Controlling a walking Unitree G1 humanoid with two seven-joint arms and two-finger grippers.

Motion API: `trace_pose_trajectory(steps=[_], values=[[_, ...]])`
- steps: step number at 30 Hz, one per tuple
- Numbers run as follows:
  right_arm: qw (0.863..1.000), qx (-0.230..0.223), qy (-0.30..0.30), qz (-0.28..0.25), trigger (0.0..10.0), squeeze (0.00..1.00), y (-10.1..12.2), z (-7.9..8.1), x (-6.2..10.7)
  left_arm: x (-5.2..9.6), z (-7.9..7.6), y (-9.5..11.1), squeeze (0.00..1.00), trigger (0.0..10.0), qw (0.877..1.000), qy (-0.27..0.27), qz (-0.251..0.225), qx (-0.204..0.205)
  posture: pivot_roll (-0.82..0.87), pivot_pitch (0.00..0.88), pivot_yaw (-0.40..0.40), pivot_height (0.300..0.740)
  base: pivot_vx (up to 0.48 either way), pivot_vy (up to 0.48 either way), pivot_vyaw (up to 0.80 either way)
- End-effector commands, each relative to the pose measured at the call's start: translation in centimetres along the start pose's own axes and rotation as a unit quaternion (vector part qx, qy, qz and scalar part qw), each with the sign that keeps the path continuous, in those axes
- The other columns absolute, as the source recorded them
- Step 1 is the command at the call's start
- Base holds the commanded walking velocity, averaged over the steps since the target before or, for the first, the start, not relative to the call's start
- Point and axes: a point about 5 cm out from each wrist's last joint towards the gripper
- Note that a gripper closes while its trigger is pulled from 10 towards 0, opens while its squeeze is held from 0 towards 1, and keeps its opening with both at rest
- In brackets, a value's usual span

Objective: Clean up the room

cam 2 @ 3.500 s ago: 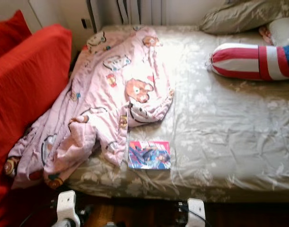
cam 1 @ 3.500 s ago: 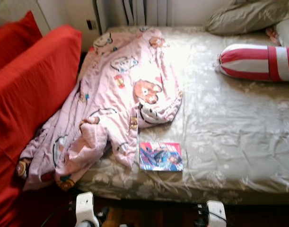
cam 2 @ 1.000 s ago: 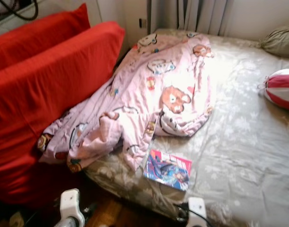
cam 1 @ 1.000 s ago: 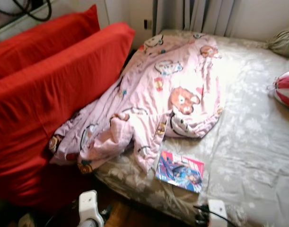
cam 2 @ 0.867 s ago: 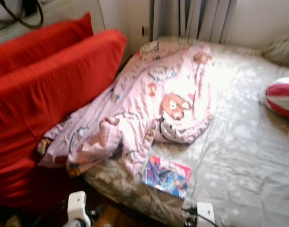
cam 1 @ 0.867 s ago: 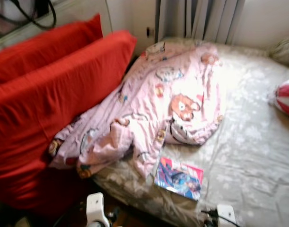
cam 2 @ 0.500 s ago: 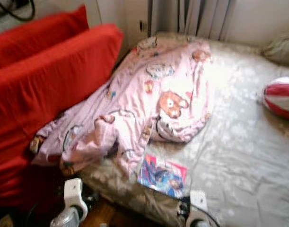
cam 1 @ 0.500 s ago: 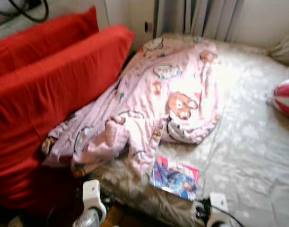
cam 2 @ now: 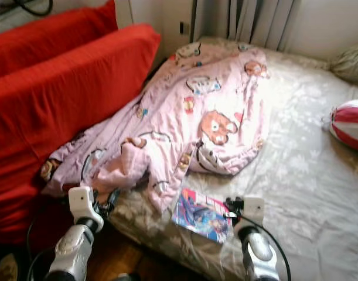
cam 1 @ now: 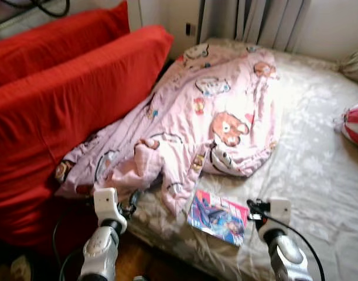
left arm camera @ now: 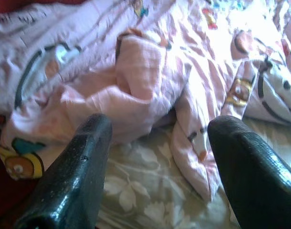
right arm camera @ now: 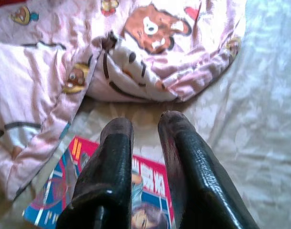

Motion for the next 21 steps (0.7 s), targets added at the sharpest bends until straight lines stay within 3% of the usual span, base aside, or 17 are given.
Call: trace_pose_trajectory(steps=[1, 8, 16, 21], values=[[0.999, 0.004, -0.006, -0.031, 10.0, 0.0, 0.4, 0.1, 0.3, 0.5, 0.0, 0.1, 0.0, 10.0, 1.0, -0.008, -0.011, -0.01, 0.04, 0.211, -0.003, 0.74, 0.0, 0.0, 0.0], [0.992, 0.008, -0.007, -0.126, 10.0, 0.0, 3.7, 0.6, 0.3, 1.1, -0.9, 1.8, 0.0, 10.0, 0.997, -0.05, -0.049, -0.04, 0.03, 0.22, -0.005, 0.74, 0.0, 0.0, 0.0], [0.991, 0.003, -0.022, -0.136, 10.0, 0.0, 4.1, 1.6, 0.3, 0.3, -1.8, 4.1, 0.0, 10.0, 0.992, -0.062, -0.094, -0.05, 0.04, 0.207, -0.011, 0.74, 0.0, 0.0, 0.0], [0.99, -0.005, -0.023, -0.141, 10.0, 0.0, 4.3, 2.2, 0.5, 0.2, -1.9, 4.6, 0.0, 10.0, 0.991, -0.066, -0.099, -0.056, 0.03, 0.194, -0.009, 0.74, 0.0, 0.0, 0.0]])
Point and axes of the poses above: a point about 5 cm out from each wrist's last joint towards the gripper, its own x axis pointing back from the gripper into the wrist, its own y axis along the axis of the wrist's last joint, z = x × y, and after that the axes turned 8 degrees about x, right-handed
